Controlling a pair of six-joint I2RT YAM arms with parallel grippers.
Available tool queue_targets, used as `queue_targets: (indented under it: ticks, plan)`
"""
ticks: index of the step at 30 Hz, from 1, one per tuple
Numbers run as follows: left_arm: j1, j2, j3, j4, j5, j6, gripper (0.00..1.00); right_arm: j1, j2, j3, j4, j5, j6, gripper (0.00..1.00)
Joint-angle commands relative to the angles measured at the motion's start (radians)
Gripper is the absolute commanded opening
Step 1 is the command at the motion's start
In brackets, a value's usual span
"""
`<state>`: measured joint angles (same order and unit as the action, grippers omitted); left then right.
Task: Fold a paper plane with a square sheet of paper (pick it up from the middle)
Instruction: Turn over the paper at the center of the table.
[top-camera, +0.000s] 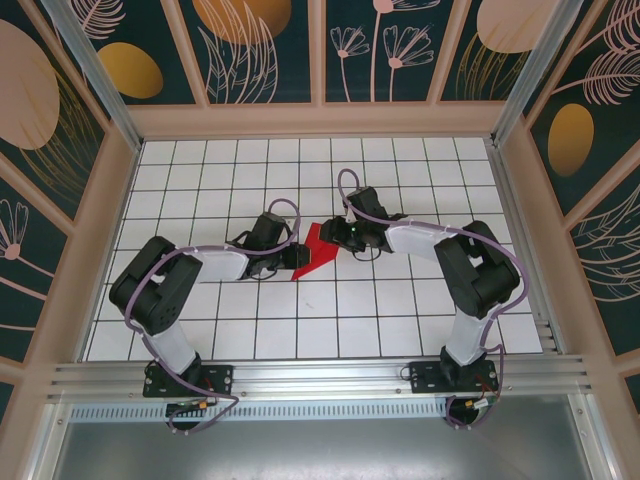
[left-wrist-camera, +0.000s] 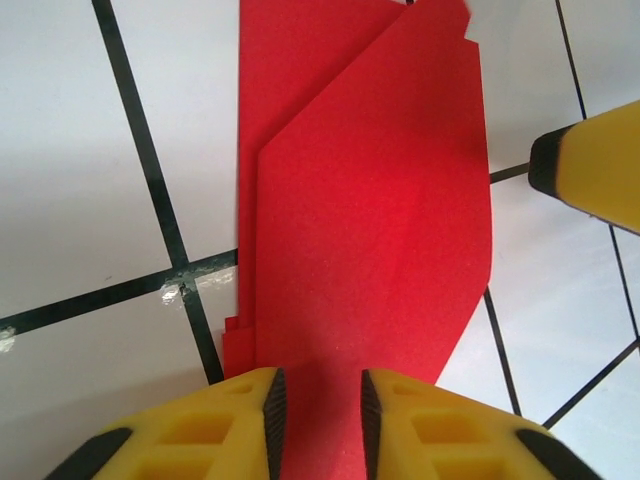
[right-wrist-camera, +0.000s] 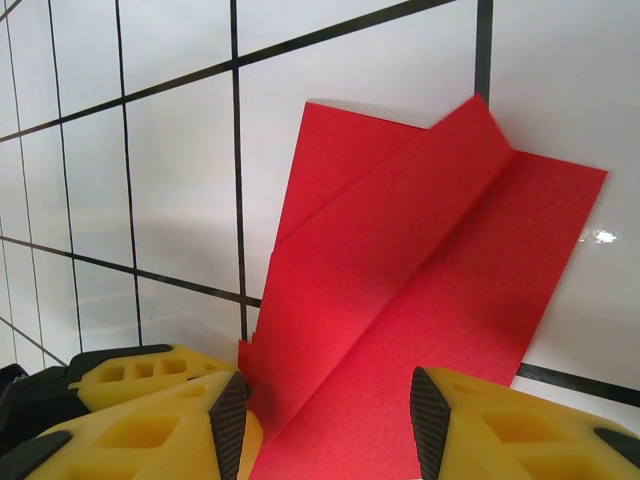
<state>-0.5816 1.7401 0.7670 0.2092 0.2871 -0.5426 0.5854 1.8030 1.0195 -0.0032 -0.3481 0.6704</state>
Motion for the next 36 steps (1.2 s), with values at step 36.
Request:
queue_targets:
  ticks: [36]
  plan:
    - [0.003,-0.050,-0.044,0.063,-0.109,-0.082,0.42,0.030,0.105,0.122,-0.100,0.069,0.170,0.49]
